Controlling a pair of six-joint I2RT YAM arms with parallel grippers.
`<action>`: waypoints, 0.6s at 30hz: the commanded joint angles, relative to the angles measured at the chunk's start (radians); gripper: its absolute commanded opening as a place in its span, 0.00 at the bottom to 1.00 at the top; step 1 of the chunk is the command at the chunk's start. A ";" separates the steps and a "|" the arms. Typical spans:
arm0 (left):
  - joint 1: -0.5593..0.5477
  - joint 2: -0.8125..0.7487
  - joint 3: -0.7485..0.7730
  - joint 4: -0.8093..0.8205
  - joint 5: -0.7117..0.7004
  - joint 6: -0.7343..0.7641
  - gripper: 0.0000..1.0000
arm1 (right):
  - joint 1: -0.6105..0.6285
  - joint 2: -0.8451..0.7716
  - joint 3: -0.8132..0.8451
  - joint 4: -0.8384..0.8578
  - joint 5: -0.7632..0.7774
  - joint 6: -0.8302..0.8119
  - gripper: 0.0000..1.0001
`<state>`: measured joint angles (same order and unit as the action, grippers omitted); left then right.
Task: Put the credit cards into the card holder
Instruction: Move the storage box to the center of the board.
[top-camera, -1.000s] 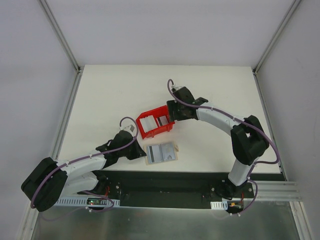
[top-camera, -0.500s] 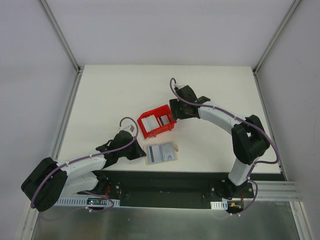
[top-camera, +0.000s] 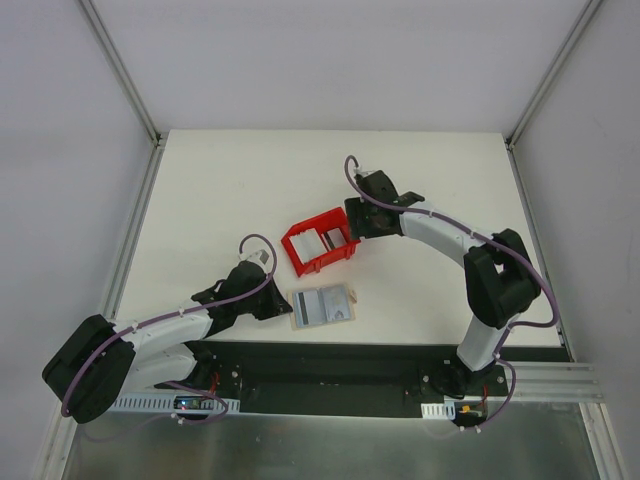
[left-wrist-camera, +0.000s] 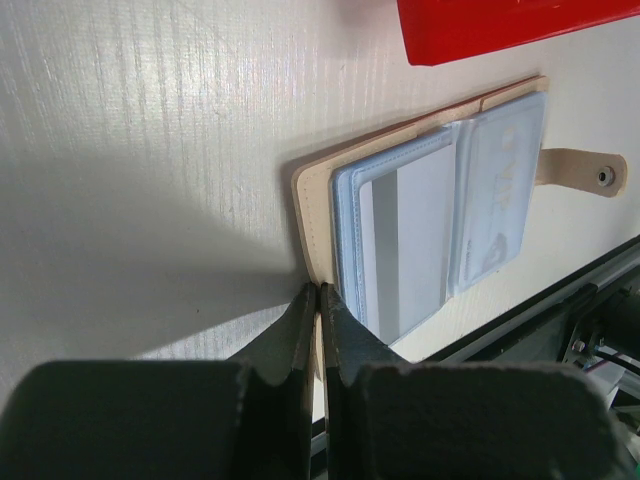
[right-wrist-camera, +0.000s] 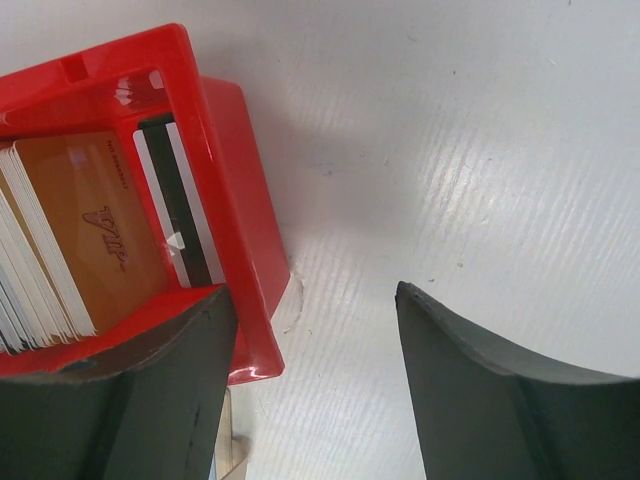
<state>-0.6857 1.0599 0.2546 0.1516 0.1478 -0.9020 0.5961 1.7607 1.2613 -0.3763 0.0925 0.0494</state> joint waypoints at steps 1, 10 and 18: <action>0.002 0.000 -0.002 -0.012 -0.024 0.018 0.00 | -0.013 -0.047 -0.005 -0.035 0.039 -0.026 0.66; 0.002 -0.001 -0.003 -0.011 -0.022 0.018 0.00 | -0.016 -0.133 -0.017 0.010 -0.048 -0.039 0.68; 0.002 0.000 -0.002 -0.012 -0.025 0.018 0.00 | -0.012 -0.320 -0.114 0.103 -0.164 0.004 0.70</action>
<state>-0.6857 1.0599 0.2546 0.1516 0.1478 -0.9012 0.5816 1.5513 1.1965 -0.3382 0.0013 0.0319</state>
